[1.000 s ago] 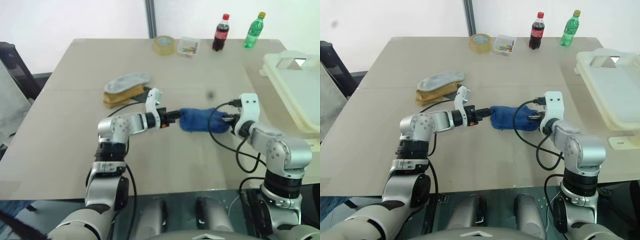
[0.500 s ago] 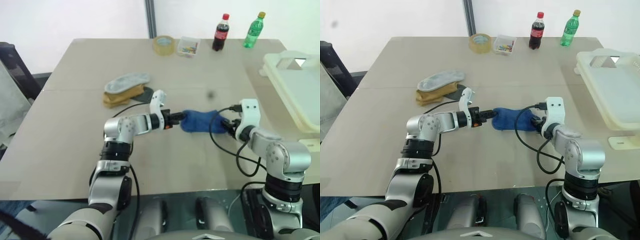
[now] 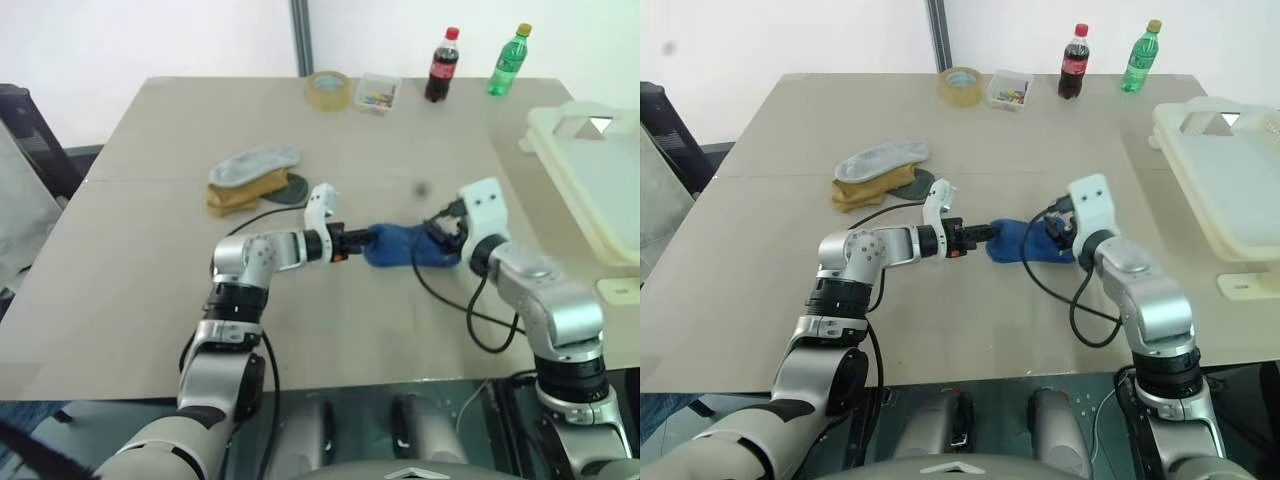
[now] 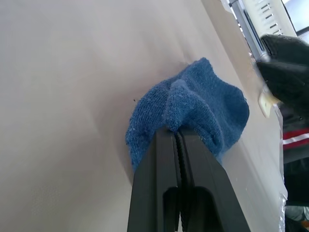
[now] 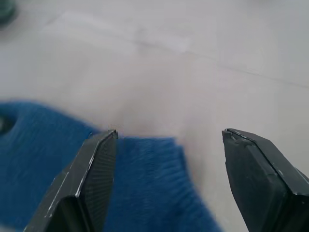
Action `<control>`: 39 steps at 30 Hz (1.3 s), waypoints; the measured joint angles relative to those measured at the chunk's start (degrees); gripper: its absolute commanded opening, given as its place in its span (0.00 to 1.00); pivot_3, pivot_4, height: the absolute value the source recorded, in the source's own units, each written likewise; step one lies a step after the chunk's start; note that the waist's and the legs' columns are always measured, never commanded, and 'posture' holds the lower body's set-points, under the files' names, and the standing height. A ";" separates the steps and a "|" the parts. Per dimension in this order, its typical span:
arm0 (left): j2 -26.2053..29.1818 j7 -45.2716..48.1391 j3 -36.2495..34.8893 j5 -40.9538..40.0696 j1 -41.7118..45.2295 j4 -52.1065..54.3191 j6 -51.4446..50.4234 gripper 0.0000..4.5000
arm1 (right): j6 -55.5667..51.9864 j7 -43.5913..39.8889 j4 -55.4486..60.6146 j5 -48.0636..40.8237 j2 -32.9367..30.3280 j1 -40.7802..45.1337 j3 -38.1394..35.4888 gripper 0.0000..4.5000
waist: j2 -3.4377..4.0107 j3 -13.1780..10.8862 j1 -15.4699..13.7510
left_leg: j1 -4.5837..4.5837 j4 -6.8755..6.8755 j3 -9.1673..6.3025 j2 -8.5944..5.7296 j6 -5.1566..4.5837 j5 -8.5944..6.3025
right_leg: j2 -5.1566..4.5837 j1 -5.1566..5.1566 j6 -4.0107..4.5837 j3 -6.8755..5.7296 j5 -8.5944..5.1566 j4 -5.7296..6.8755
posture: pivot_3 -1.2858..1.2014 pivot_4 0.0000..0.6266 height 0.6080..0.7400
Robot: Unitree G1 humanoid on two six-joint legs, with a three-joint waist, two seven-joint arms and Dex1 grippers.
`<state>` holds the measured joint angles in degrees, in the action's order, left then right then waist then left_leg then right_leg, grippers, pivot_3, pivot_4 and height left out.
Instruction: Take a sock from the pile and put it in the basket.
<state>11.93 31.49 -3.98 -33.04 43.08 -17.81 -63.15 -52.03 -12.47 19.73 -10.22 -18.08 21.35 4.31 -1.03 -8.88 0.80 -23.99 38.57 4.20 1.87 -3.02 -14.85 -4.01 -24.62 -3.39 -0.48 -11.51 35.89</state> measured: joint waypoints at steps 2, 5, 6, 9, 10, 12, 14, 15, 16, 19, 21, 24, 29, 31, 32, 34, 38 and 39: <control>0.01 0.01 0.07 0.24 0.00 0.00 0.00 0.00 | 1.94 -0.76 -1.37 0.24 0.34 -0.35 0.56 0.80 | -0.01 0.00 -0.01 | 0.00 0.02 0.00 0.00 0.00 0.00 | 0.00 0.00 0.00 0.01 0.00 0.01 | 0.52 0.24 1.00; 0.09 0.06 0.75 1.15 -0.01 0.00 0.40 0.00 | 5.76 -1.55 -4.56 1.84 -0.01 -2.02 2.58 0.80 | -0.01 0.00 -0.08 | 0.02 0.02 -0.02 0.00 0.00 0.00 | 0.00 0.01 0.00 -0.01 0.00 0.02 | 0.52 0.24 1.00; 0.15 0.04 0.82 1.42 -0.05 0.00 0.55 0.00 | 6.92 -1.62 -5.54 2.14 0.10 -2.84 2.93 0.80 | -0.01 0.00 -0.14 | 0.02 0.02 -0.02 0.00 0.00 0.00 | 0.00 0.01 0.00 -0.01 0.00 0.02 | 0.52 0.24 1.00; 0.22 0.05 1.47 2.14 -0.15 0.00 1.64 0.06 | 9.56 -1.83 -6.48 3.10 0.14 -3.01 3.21 0.81 | -0.04 0.02 -0.06 | 0.04 0.05 0.01 0.00 0.00 0.00 | 0.00 0.04 -0.01 0.02 0.01 0.03 | 0.52 0.24 1.00; 0.25 0.09 1.79 2.50 -0.29 0.03 2.22 0.13 | 9.98 -1.83 -6.86 3.27 0.17 -3.02 3.28 0.82 | -0.04 0.02 -0.05 | 0.05 0.06 0.00 0.00 0.00 0.00 | 0.00 0.05 -0.01 0.02 0.01 0.03 | 0.52 0.24 1.00; 0.49 0.32 2.27 2.85 -1.14 0.37 3.11 0.31 | 10.89 -1.78 -7.34 3.74 0.17 -3.10 3.39 0.82 | -0.04 0.03 -0.05 | 0.12 0.07 0.00 0.02 0.00 0.00 | 0.00 0.11 0.00 0.02 0.01 0.04 | 0.52 0.24 1.00; 0.58 0.84 2.27 2.92 -1.81 0.71 3.57 0.52 | 11.32 -1.68 -7.38 4.08 0.33 -3.42 3.34 0.82 | -0.05 0.03 -0.07 | 0.12 0.07 -0.01 0.03 0.00 0.00 | 0.01 0.12 0.00 0.01 0.00 0.06 | 0.52 0.24 1.00; 0.81 0.88 2.22 2.71 -1.90 1.33 3.33 0.60 | 11.47 -1.53 -7.40 4.24 0.65 -3.57 3.26 0.82 | -0.05 0.03 -0.08 | 0.14 0.10 -0.03 0.04 0.00 0.00 | 0.01 0.15 0.00 0.00 0.00 0.06 | 0.52 0.24 1.00; 1.05 0.89 2.20 2.53 -1.90 1.58 3.20 0.70 | 11.50 -1.46 -7.41 4.28 0.82 -3.66 3.22 0.82 | -0.04 0.04 -0.06 | 0.15 0.12 -0.02 0.04 0.00 0.00 | 0.01 0.16 0.00 0.00 0.00 0.07 | 0.52 0.24 1.00; 2.30 1.70 1.95 1.68 -2.79 3.40 2.39 0.79 | 12.40 -1.25 -7.42 4.35 1.65 -4.25 3.14 0.82 | -0.04 0.05 0.06 | 0.25 0.13 0.00 0.06 -0.01 0.00 | 0.01 0.24 0.00 0.01 0.00 0.07 | 0.52 0.24 1.00; 3.25 1.72 0.36 1.00 -3.63 3.53 1.76 0.79 | 13.49 -1.06 -7.44 4.32 2.49 -4.79 2.67 0.82 | -0.04 0.05 0.17 | 0.25 0.13 -0.01 0.13 -0.01 0.00 | 0.06 0.23 0.00 0.01 0.00 0.07 | 0.52 0.24 1.00; 3.68 1.62 -0.70 0.23 -4.50 4.47 0.99 0.79 | 14.80 -0.75 -7.49 3.93 4.01 -5.38 1.39 0.82 | -0.04 0.05 0.10 | 0.25 0.13 0.00 0.16 0.00 0.00 | 0.08 0.23 0.01 0.01 0.01 0.08 | 0.52 0.24 1.00; 3.45 0.83 -0.72 -0.40 -6.50 8.22 -0.20 0.79 | 16.58 1.43 -6.84 2.88 6.72 -5.46 -2.68 0.82 | -0.03 0.05 0.00 | 0.23 0.14 0.01 0.19 0.01 0.01 | 0.07 0.23 0.01 0.01 0.01 0.08 | 0.52 0.24 1.00; 3.40 0.67 -0.87 -0.71 -6.92 8.51 -0.31 0.79 | 19.05 1.83 -7.54 3.22 7.20 -5.07 -3.20 0.82 | -0.03 0.05 0.00 | 0.23 0.14 0.01 0.17 0.01 0.01 | 0.07 0.23 0.01 0.01 0.01 0.07 | 0.52 0.24 1.00; 3.37 0.59 -0.89 -0.73 -6.94 8.51 -0.31 0.79 | 20.01 1.86 -8.15 3.28 7.43 -4.92 -3.16 0.82 | -0.03 0.05 0.01 | 0.23 0.14 0.01 0.17 0.01 0.01 | 0.07 0.23 0.01 0.01 0.01 0.07 | 0.52 0.24 1.00; 3.27 0.47 -0.68 -0.71 -6.96 8.54 -0.26 0.79 | 21.49 1.80 -10.73 3.59 7.97 -4.70 -2.92 0.82 | -0.03 0.06 0.02 | 0.25 0.14 0.01 0.15 0.01 0.01 | 0.08 0.23 0.01 0.01 0.01 0.08 | 0.52 0.24 1.00; 3.37 0.32 0.45 0.23 -7.33 9.91 -0.04 0.79 | 23.74 1.70 -15.00 3.86 9.05 -4.69 -2.65 0.82 | -0.03 0.06 0.01 | 0.24 0.14 0.02 0.15 0.03 0.02 | 0.07 0.23 0.02 0.02 0.01 0.07 | 0.52 0.24 1.00; 3.27 0.10 0.46 0.25 -7.38 10.03 -0.05 0.79 | 24.69 1.67 -15.68 3.98 9.36 -4.57 -2.60 0.82 | -0.02 0.06 0.01 | 0.24 0.14 0.02 0.15 0.05 0.03 | 0.07 0.23 0.01 0.02 0.01 0.07 | 0.52 0.24 1.00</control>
<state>15.21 31.59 -3.52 -32.79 35.70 -7.77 -63.20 -27.35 -10.80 4.05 -6.24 -8.72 16.78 1.72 -1.05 -8.81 0.81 -23.75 38.71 4.22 2.02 -2.97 -14.82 -3.94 -24.39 -3.37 -0.46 -11.50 35.96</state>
